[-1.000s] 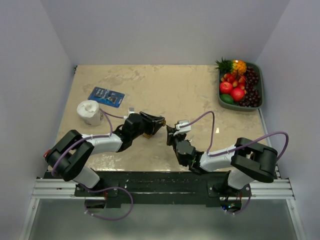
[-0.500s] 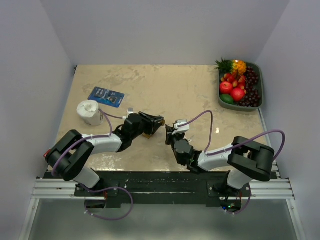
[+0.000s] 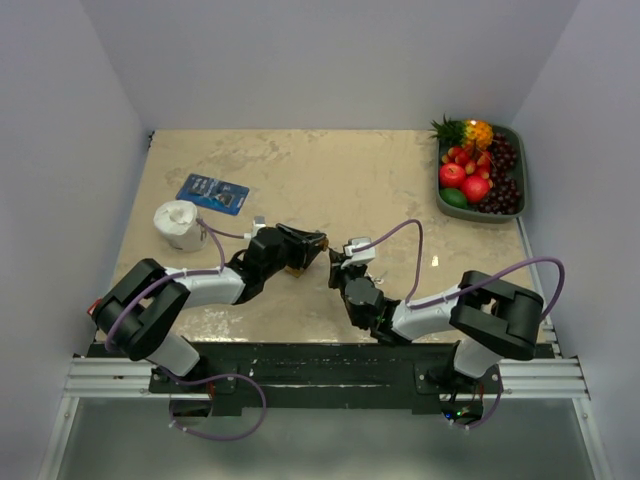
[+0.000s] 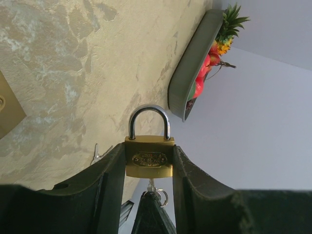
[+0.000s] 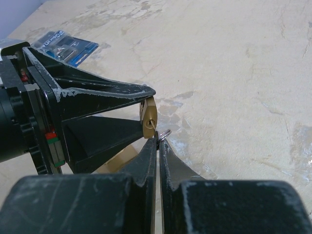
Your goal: Unlock with the key
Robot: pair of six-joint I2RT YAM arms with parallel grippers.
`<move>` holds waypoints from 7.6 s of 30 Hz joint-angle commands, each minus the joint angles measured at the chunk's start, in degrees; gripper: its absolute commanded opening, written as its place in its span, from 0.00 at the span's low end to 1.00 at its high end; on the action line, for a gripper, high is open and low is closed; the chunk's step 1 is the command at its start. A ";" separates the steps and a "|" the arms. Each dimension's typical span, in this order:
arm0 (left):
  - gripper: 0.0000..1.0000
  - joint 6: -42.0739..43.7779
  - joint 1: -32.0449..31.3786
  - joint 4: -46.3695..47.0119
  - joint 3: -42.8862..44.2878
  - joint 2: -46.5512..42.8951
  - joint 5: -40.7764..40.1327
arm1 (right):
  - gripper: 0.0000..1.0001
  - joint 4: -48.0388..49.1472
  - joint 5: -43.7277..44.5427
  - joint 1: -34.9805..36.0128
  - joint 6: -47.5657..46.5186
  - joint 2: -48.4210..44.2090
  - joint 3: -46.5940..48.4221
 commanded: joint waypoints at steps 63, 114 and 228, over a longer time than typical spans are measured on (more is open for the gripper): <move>0.00 -3.24 -3.43 9.69 0.64 1.84 4.72 | 0.00 4.06 -6.84 -3.29 6.91 2.97 -0.66; 0.00 -3.59 -4.04 11.01 -0.41 1.13 5.68 | 0.00 5.11 -9.22 -4.96 7.17 5.87 0.31; 0.00 8.00 -2.99 22.34 0.03 9.48 7.09 | 0.73 -43.49 -30.57 -15.24 13.50 -24.72 3.91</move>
